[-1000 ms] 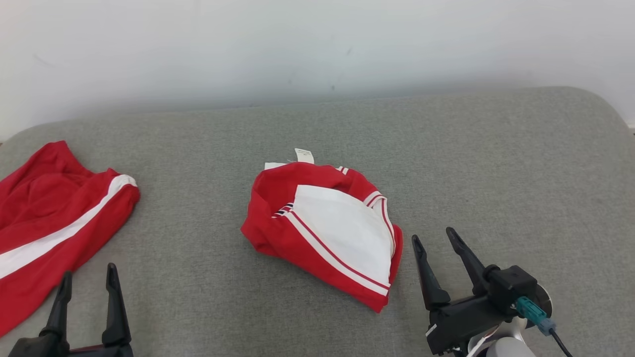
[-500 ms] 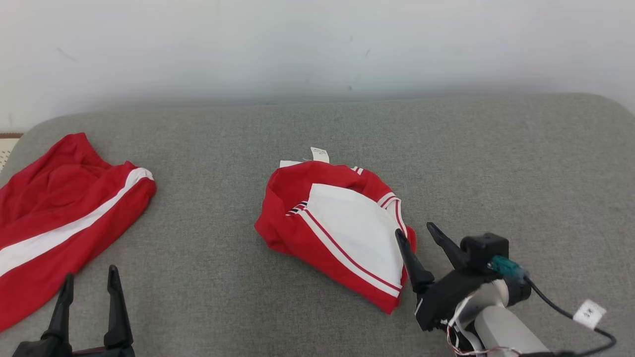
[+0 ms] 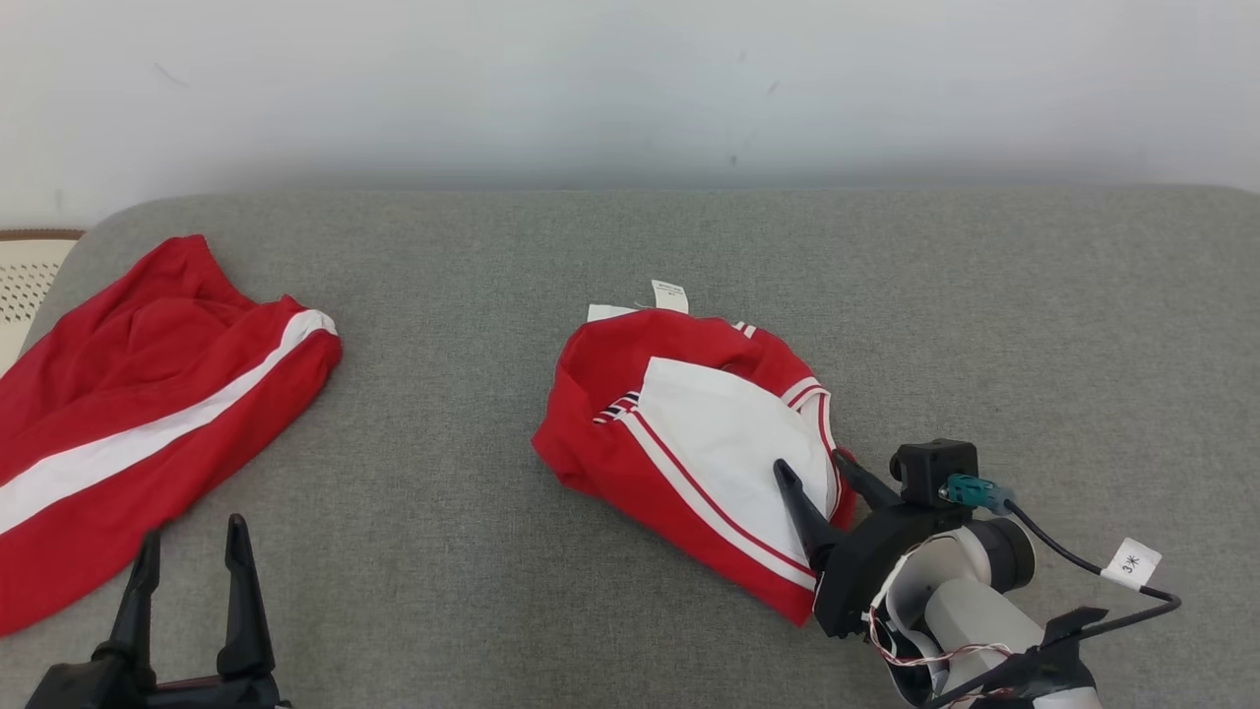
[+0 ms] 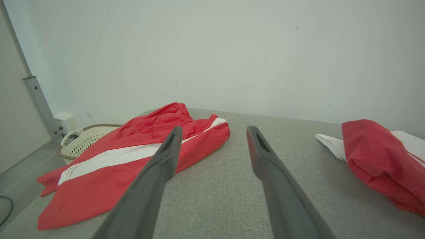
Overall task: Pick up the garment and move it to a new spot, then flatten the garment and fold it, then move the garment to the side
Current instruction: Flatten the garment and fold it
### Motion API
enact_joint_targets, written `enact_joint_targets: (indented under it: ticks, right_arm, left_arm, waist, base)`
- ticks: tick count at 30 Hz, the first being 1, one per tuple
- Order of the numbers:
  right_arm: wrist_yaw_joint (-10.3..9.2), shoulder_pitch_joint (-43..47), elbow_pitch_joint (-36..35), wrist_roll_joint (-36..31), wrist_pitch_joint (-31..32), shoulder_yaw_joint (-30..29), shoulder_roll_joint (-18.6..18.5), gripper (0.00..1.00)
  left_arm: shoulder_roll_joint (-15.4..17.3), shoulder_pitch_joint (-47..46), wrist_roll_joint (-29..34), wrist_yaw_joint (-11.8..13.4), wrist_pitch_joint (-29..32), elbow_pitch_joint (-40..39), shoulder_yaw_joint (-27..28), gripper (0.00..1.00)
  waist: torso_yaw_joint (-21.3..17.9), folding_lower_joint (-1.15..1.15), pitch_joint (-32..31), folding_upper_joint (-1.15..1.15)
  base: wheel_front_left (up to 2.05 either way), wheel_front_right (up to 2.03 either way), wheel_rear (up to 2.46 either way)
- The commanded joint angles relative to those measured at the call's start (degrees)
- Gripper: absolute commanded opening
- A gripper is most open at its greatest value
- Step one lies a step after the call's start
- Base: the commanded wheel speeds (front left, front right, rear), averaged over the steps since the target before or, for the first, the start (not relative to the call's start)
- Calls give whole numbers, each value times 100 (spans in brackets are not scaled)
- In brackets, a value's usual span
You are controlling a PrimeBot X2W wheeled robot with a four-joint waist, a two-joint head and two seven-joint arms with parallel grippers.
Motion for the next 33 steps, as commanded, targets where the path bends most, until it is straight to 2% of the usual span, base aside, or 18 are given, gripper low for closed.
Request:
enact_joint_targets:
  ticks: [1, 2, 9, 13, 16, 27, 33]
  right_arm:
    - [2, -85, 108, 83, -77, 106, -3, 71]
    - [2, -116, 170, 127, -113, 162, 9, 0]
    - [2, -393, 472, 219, -509, 414, -22, 0]
    - [2, -605, 489, 75, -704, 366, -117, 0]
    - [2, -717, 371, -140, -762, 187, -226, 0]
    - [2, -288, -1211, -1225, -766, -1204, -852, 0]
    - [2, 54, -1345, -1358, -767, -1587, -1004, 0]
  left_arm:
    - [-25, -46, 64, -43, -40, 36, 38, 100]
    - [-42, -52, 81, -43, -40, 41, 52, 100]
    - [-136, -88, 164, -139, -40, 83, 148, 100]
    - [-178, -72, 173, -182, -40, 101, 226, 100]
    - [-210, -24, 209, -200, -40, 109, 270, 100]
    - [-312, 1, 292, -333, -30, 149, 327, 100]
    - [-340, 11, 328, -366, -30, 168, 320, 100]
  waist:
    - [39, 0, 20, 0]
    - [50, 0, 25, 0]
    - [80, 0, 37, 0]
    - [38, 0, 35, 0]
    - [-29, 0, 23, 0]
    - [-333, 0, -24, 0]
    - [-413, 0, -60, 0]
  base:
    - [0, 0, 0]
    - [0, 0, 0]
    - [0, 0, 0]
    - [0, 0, 0]
    - [0, 0, 0]
    - [0, 0, 0]
    - [0, 0, 0]
